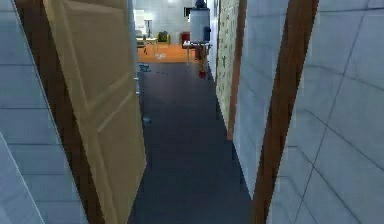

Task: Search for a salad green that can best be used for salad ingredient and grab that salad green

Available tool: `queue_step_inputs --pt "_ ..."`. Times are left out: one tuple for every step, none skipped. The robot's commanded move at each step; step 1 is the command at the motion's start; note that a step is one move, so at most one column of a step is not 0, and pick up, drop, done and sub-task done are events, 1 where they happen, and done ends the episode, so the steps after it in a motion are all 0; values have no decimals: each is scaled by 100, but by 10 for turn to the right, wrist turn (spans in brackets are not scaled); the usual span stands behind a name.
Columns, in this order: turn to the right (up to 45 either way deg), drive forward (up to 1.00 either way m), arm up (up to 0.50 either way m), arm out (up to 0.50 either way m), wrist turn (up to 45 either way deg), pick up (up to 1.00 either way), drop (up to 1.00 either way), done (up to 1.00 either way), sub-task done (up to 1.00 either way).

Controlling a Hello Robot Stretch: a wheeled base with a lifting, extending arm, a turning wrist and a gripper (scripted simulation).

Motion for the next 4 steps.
queue_step_inputs --pt "0 30 0 0 0 0 0 0 0" --pt "0 45 0 0 0 0 0 0 0" --pt "0 100 0 0 0 0 0 0 0" --pt "90 0 0 0 0 0 0 0 0"
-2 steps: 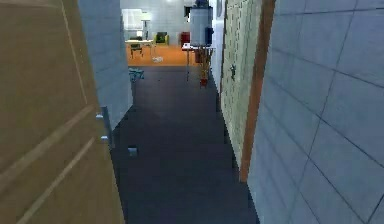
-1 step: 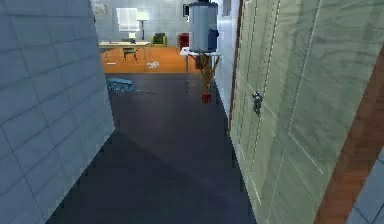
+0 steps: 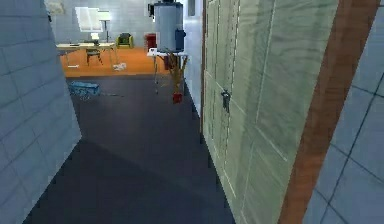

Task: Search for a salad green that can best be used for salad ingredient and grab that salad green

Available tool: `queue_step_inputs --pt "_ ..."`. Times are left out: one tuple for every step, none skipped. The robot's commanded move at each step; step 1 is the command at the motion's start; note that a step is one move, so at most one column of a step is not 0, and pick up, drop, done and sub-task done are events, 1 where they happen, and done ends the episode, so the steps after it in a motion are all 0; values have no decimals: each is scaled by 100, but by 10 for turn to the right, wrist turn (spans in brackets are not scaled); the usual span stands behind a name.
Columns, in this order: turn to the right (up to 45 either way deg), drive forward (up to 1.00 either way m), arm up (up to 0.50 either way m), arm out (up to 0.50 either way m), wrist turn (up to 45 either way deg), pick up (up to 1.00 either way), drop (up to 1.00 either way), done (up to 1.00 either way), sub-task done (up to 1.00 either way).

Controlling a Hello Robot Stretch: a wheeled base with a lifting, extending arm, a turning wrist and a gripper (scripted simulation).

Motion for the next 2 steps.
queue_step_inputs --pt "0 5 0 0 0 0 0 0 0" --pt "-360 0 0 0 0 0 0 0 0"
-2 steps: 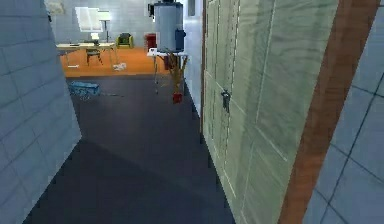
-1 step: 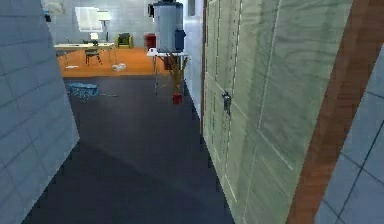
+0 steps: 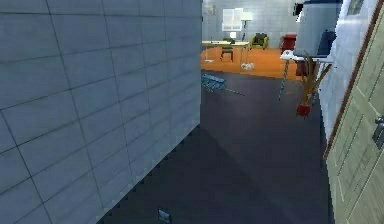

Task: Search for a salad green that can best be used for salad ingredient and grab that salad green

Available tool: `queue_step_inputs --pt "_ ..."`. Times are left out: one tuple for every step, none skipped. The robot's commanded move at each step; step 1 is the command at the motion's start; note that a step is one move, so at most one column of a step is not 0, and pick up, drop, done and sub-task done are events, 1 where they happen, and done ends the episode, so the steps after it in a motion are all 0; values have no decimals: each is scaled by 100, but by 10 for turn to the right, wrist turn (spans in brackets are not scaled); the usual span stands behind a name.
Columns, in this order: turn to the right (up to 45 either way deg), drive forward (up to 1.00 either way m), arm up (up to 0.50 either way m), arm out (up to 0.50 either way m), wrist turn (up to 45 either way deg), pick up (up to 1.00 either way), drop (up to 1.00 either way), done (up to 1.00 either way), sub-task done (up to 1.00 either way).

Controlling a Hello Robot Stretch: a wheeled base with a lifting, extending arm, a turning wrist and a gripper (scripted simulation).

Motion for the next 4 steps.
queue_step_inputs --pt "0 55 0 0 0 0 0 0 0" --pt "90 0 0 0 0 0 0 0 0" --pt "0 100 0 0 0 0 0 0 0" --pt "30 0 0 0 0 0 0 0 0"
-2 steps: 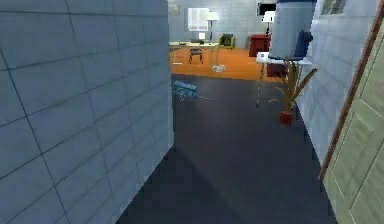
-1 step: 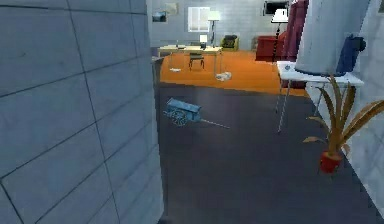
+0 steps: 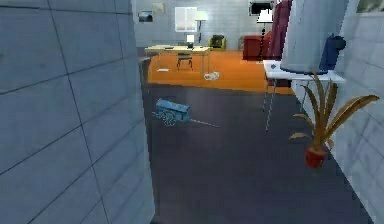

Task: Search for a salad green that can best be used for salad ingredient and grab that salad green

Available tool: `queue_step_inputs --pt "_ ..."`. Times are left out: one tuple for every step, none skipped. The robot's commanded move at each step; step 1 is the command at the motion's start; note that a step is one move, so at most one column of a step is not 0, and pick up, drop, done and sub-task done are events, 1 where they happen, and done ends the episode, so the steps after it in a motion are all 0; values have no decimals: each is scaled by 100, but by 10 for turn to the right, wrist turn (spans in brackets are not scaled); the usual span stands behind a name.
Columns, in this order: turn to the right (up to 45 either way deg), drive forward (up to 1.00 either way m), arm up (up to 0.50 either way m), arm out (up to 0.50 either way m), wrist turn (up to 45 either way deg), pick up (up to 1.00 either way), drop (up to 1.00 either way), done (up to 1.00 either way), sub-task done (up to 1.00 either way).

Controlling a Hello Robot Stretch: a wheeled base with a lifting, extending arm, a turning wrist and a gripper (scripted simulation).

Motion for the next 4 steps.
queue_step_inputs --pt "0 100 0 0 0 0 0 0 0" --pt "60 0 0 0 0 0 0 0 0" --pt "0 20 0 0 0 0 0 0 0" --pt "-300 0 0 0 0 0 0 0 0"
